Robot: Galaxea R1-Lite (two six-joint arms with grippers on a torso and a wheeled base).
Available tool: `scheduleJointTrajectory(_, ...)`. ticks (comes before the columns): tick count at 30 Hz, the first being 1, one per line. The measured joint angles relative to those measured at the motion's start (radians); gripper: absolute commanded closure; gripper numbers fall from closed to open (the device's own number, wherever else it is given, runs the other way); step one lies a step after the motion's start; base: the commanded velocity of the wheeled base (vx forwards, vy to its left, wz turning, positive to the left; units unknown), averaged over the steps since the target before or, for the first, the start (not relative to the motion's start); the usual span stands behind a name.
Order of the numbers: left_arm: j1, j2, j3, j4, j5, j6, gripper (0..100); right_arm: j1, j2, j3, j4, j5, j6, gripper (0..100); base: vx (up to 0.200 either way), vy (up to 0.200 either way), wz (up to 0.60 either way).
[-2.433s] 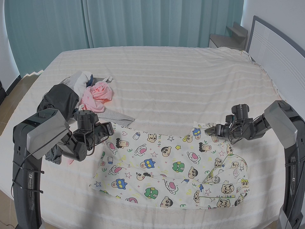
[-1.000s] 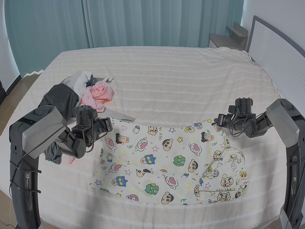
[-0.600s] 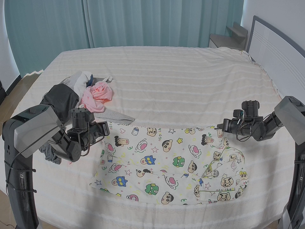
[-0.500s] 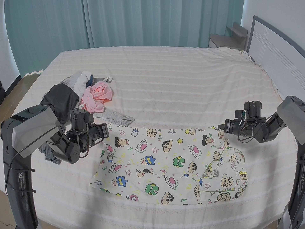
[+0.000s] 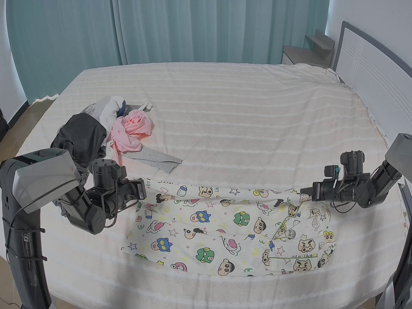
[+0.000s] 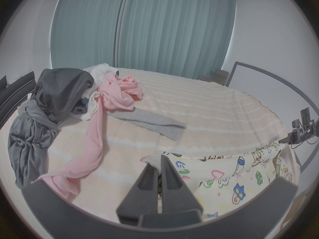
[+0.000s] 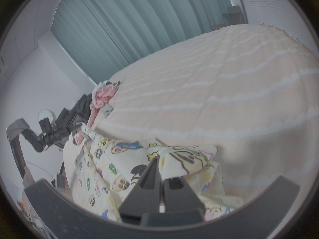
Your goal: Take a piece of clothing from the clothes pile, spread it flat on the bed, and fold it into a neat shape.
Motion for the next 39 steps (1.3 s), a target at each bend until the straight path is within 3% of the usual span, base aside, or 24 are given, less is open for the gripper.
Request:
scheduleJointTrajectory(6,-0.014,0.002,0.069,-0.047,0.0,0.005,100,-0.002,-0.02,0.105,-0.018,0.009,-0.094,100,0.0,0.0,0.0)
scheduleJointTrajectory(23,-0.045,0.012,0.176,-0.076,0.0,0.006,100,-0.002,-0.024,0.286,-0.054,0.009,-0.242,100,0.0,0.0,0.0)
scheduleJointTrajectory(36,-0.055,0.029,0.198,-0.076,0.001,0.006,100,0.001,-0.013,0.315,-0.053,0.006,-0.253,100,0.0,0.0,0.0)
scheduleJointTrajectory(37,-0.055,0.03,0.199,-0.076,0.001,0.006,100,0.001,-0.011,0.315,-0.053,0.006,-0.253,0,0.0,0.0,0.0)
scheduleJointTrajectory(39,-0.055,0.034,0.2,-0.076,0.002,0.006,100,0.001,-0.007,0.316,-0.054,0.006,-0.252,0,0.0,0.0,0.0)
